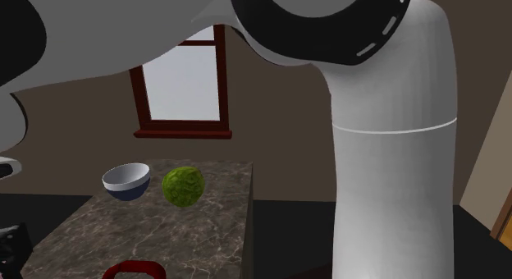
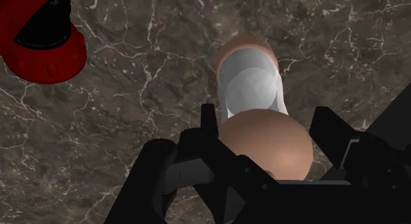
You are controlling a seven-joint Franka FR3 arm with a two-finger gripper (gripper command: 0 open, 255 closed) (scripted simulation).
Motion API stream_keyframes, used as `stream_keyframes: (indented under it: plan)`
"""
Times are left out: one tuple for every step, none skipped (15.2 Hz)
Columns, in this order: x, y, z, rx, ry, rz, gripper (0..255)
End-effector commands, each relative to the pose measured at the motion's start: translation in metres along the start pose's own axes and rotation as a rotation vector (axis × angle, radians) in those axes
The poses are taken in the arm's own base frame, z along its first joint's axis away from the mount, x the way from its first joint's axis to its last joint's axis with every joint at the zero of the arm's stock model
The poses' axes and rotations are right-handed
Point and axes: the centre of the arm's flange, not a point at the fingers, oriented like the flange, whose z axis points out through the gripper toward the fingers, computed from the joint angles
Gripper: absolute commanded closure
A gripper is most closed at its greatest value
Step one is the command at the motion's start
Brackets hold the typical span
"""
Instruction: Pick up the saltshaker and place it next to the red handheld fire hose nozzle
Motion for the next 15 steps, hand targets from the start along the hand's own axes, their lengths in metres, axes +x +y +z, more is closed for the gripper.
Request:
stream_keyframes:
  plan:
    - [-0.0005, -0.0004, 0.0108, 0.001, 0.0, 0.0, 255]
    - [-0.0003, -0.0006, 0.0161, 0.001, 0.0, 0.0, 255]
    - [-0.0001, -0.0006, 0.0183, 0.001, 0.0, 0.0, 255]
    - [-0.0002, -0.0006, 0.0183, 0.001, 0.0, 0.0, 255]
    - [-0.0001, -0.0006, 0.0183, 0.001, 0.0, 0.0, 255]
    - [-0.0001, -0.0006, 0.0183, 0.001, 0.0, 0.0, 255]
    - [-0.0001, -0.0006, 0.0183, 0.001, 0.0, 0.0, 255]
    - [-0.0001, -0.0006, 0.0183, 0.001, 0.0, 0.0, 255]
    - [-0.0001, -0.0006, 0.0183, 0.001, 0.0, 0.0, 255]
    - [-0.0001, -0.0006, 0.0183, 0.001, 0.0, 0.0, 255]
    - [-0.0001, -0.0006, 0.0183, 0.001, 0.0, 0.0, 0]
    - [-0.0001, -0.0006, 0.0183, 0.001, 0.0, 0.0, 0]
    - [-0.0001, -0.0006, 0.0183, 0.001, 0.0, 0.0, 0]
    - [-0.0001, -0.0006, 0.0183, 0.001, 0.0, 0.0, 0]
    - [-0.0001, -0.0006, 0.0183, 0.001, 0.0, 0.0, 0]
